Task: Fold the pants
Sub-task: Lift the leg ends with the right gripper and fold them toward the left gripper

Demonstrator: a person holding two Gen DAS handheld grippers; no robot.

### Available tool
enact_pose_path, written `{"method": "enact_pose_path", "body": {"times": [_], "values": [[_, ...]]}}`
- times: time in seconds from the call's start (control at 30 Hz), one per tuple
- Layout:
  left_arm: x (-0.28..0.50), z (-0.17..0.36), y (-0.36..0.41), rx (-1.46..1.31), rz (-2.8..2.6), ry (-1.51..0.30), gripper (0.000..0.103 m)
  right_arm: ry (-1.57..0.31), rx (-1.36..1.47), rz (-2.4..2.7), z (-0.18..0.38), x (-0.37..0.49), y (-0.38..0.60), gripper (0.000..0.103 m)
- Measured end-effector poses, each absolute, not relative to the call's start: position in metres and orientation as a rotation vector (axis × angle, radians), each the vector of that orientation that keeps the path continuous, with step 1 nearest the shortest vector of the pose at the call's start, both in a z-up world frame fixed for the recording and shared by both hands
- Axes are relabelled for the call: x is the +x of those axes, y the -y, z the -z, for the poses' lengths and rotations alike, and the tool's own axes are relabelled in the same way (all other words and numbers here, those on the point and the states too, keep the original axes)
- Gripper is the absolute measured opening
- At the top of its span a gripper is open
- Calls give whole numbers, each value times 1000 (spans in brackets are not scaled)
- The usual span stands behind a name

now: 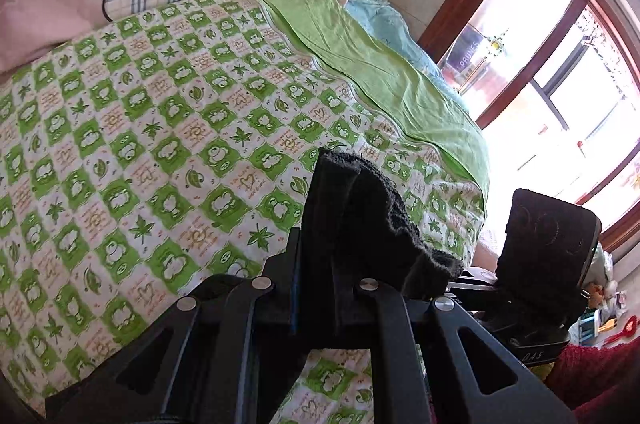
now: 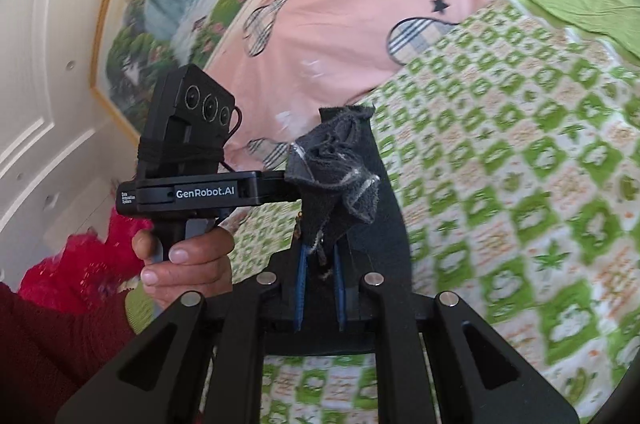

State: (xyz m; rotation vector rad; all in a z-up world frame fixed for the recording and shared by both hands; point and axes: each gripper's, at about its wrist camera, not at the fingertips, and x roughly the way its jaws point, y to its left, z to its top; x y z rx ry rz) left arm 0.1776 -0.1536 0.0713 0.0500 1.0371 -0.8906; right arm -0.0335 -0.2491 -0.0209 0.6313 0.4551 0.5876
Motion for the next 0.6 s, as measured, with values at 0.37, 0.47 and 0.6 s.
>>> {"method": "enact_pose_path", "body": {"times": [0.37, 0.47, 0.6], "values": [[161, -50, 74, -53, 766, -1045, 11, -556, 586, -699, 43, -20, 187, 13], [163, -34, 58, -87, 736, -1064, 11, -593, 572, -700, 52, -12, 176, 13], [164, -12, 38, -137, 696, -1093, 11, -648, 539, -701, 64, -1, 158, 13]]}}
